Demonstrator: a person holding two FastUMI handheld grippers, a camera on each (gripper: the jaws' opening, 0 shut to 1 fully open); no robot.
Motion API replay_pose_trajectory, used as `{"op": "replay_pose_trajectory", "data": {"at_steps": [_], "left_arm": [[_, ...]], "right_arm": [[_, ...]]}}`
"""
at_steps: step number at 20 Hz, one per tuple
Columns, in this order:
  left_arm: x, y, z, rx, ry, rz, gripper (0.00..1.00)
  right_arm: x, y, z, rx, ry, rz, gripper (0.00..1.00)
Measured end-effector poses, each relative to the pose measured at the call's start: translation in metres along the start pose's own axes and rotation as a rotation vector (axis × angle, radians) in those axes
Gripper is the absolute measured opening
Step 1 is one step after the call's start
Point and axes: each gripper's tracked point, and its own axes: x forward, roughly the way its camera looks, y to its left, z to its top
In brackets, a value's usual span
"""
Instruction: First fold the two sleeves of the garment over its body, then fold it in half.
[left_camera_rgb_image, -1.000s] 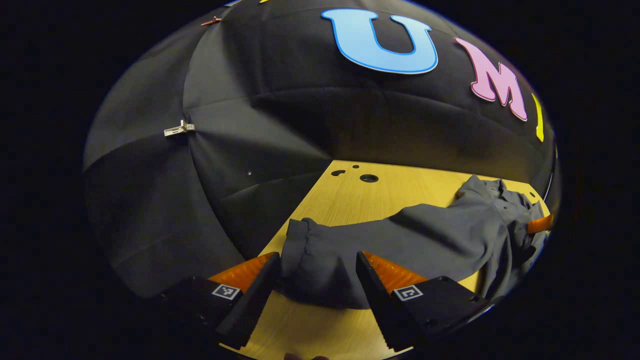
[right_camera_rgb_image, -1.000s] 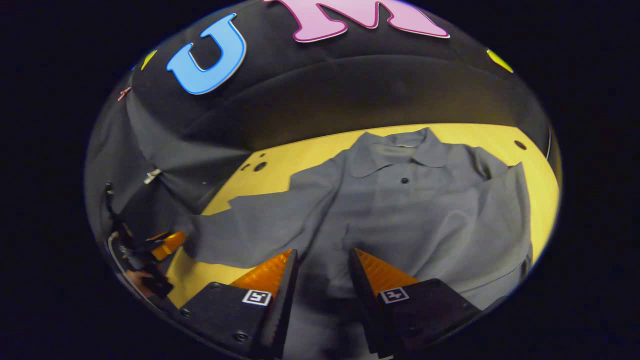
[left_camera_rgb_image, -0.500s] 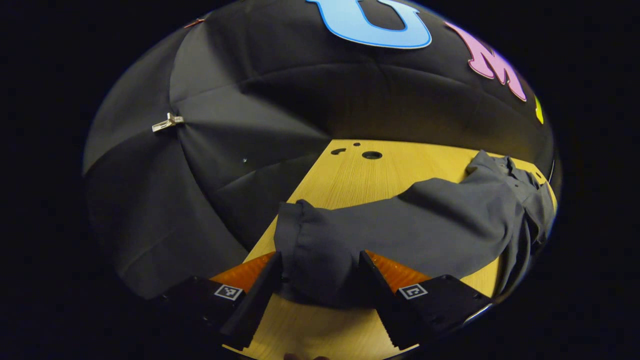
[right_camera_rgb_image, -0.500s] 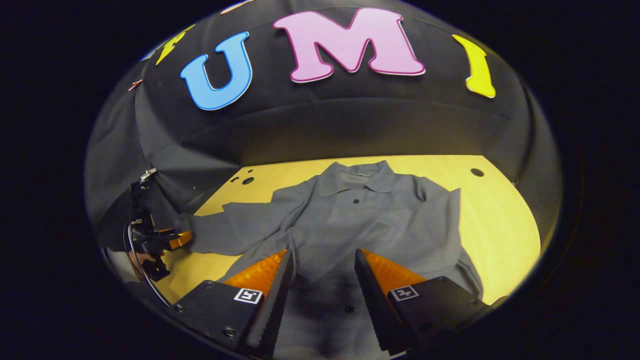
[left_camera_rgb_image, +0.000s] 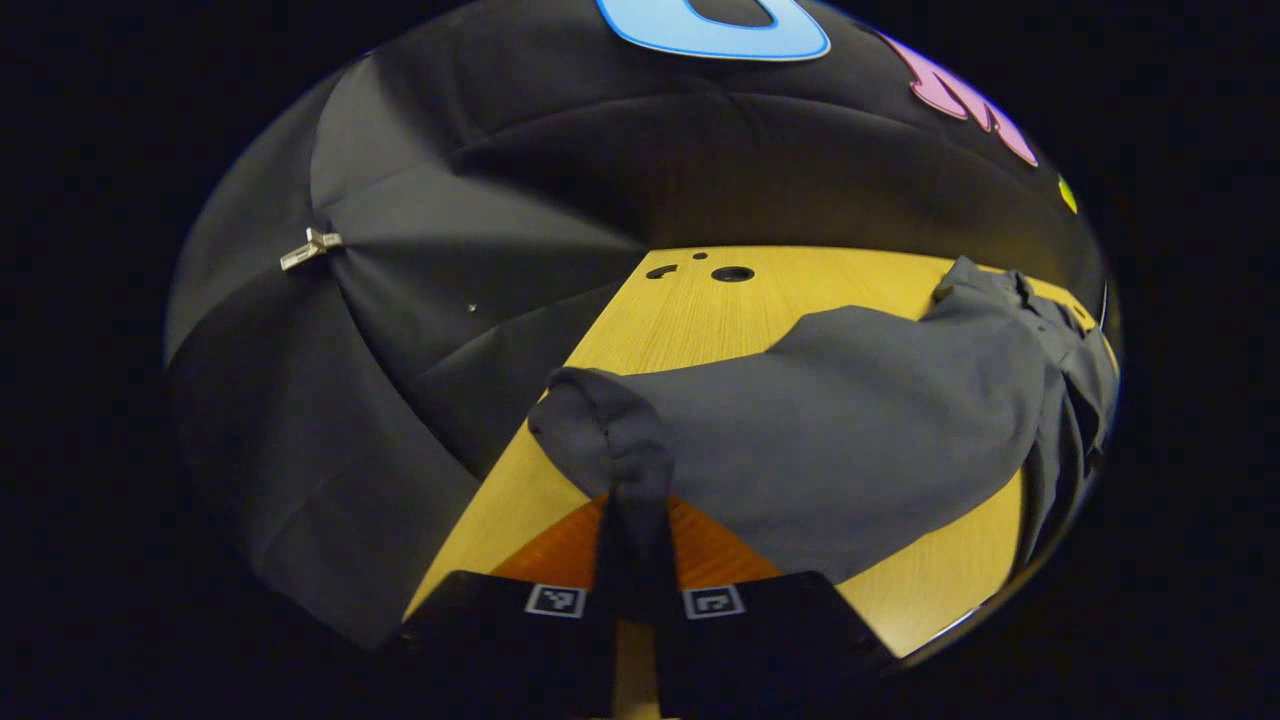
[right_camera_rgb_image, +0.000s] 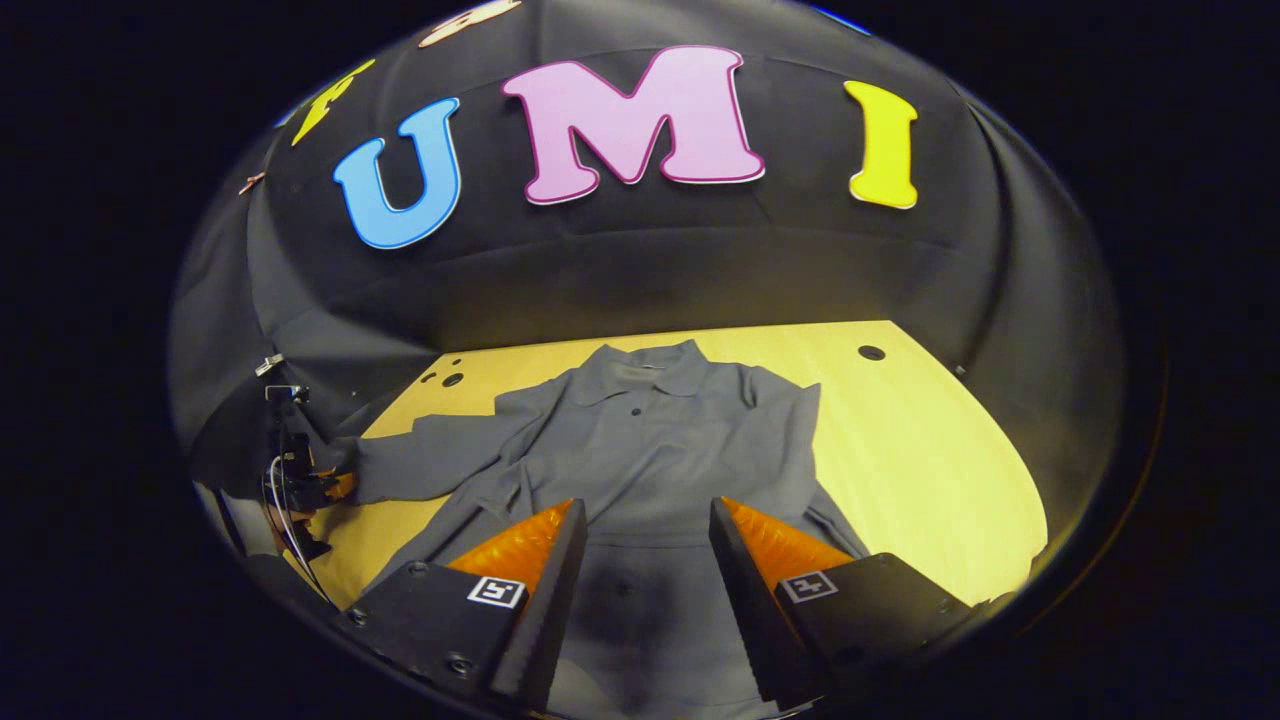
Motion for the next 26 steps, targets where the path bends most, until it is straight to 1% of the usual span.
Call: {"op": "replay_pose_trajectory", "data": {"at_steps": [1,2,3,6,8,12,14,19,23,26], "left_arm": [[-0.001,-0.002,0.001,0.007,0.002,-0.008,0.14],[-0.002,-0.003,0.001,0.006,0.002,-0.013,0.12],[-0.003,-0.003,0.003,0.001,0.005,-0.017,0.07],[-0.009,-0.005,0.013,-0.012,-0.015,-0.028,0.06],[-0.021,-0.010,0.027,-0.006,-0.051,-0.029,0.06],[-0.056,-0.039,0.064,-0.020,-0.140,-0.075,0.05],[-0.078,-0.059,0.085,-0.031,-0.182,-0.108,0.05],[-0.127,-0.128,0.137,-0.081,-0.256,-0.242,0.05],[-0.158,-0.183,0.170,-0.108,-0.296,-0.321,0.05],[-0.179,-0.225,0.182,-0.086,-0.316,-0.363,0.05]], "right_arm": [[-0.005,-0.003,0.003,0.000,-0.010,-0.009,0.77],[-0.009,-0.008,0.005,-0.003,-0.016,-0.016,0.77],[-0.012,-0.013,0.005,-0.006,-0.020,-0.024,0.77],[-0.016,-0.026,0.009,0.000,-0.029,-0.042,0.77],[-0.019,-0.032,0.011,0.000,-0.037,-0.048,0.77],[-0.017,-0.044,0.012,-0.015,-0.045,-0.053,0.77],[-0.016,-0.052,0.014,-0.010,-0.051,-0.060,0.77],[-0.021,-0.069,0.018,0.000,-0.070,-0.054,0.77],[-0.018,-0.094,0.019,0.008,-0.073,-0.060,0.77],[-0.020,-0.114,0.021,0.016,-0.086,-0.065,0.77]]}}
